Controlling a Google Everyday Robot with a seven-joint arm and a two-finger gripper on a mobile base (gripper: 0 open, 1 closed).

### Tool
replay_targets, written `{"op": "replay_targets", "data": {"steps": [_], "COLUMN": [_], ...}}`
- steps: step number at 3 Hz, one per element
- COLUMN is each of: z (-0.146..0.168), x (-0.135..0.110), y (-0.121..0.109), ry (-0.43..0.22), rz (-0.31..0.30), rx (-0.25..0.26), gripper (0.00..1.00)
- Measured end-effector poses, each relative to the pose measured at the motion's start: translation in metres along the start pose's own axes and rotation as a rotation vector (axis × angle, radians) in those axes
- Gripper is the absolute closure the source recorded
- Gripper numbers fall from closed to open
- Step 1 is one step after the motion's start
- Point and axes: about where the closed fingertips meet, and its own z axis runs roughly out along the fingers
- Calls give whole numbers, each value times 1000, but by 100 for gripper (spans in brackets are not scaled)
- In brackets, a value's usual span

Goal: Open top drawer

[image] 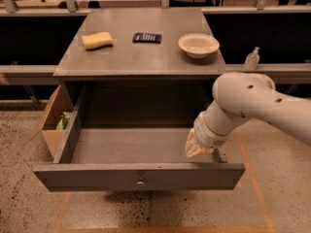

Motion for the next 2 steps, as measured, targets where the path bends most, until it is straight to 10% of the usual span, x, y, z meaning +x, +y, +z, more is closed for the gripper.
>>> {"op": "replay_targets", "data": {"steps": [2], "z": [-85], "x": [8], "y": [-28], "ry": [-108], "rz": [147], "rx": [179], "gripper": [100]}}
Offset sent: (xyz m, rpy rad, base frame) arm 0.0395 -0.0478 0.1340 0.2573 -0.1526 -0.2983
